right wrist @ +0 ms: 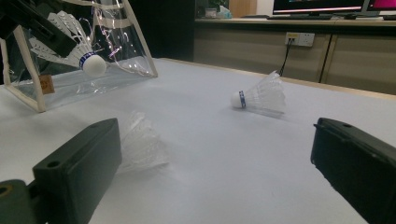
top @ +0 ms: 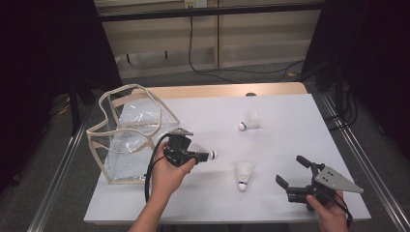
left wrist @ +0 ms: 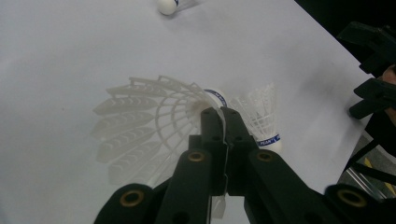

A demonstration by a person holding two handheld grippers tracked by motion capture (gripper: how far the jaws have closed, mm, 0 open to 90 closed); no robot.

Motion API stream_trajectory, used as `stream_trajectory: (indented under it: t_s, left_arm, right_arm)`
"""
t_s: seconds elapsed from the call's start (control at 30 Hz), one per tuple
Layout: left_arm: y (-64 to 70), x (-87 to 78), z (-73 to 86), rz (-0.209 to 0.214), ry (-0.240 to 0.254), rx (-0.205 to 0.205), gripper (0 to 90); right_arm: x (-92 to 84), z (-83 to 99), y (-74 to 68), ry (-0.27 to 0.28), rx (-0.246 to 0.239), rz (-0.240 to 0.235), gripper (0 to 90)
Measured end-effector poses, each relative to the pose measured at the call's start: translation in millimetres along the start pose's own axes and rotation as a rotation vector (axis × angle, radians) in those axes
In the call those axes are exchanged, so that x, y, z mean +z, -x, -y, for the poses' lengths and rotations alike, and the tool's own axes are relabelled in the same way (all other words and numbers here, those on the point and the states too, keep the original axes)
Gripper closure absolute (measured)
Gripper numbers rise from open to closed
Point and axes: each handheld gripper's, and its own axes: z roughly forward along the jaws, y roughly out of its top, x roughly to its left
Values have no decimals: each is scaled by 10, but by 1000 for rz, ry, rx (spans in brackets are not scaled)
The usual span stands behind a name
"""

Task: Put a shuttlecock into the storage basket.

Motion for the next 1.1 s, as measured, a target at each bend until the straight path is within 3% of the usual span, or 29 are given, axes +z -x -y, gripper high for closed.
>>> stream_trajectory:
  t_s: [0.4, 0.7, 1.1]
  left_arm:
    - [-30, -52, -97, 18, 3, -17, 900]
    - [-38, -114, -180, 9, 3, -20, 900]
    - [-4, -148, -282, 2, -17, -2, 900]
  right_arm:
    - [2, 0, -8, 0, 0, -3, 15]
    - [2, 1, -12, 1, 0, -6, 15]
    - [1, 0, -21, 1, 1, -9, 16]
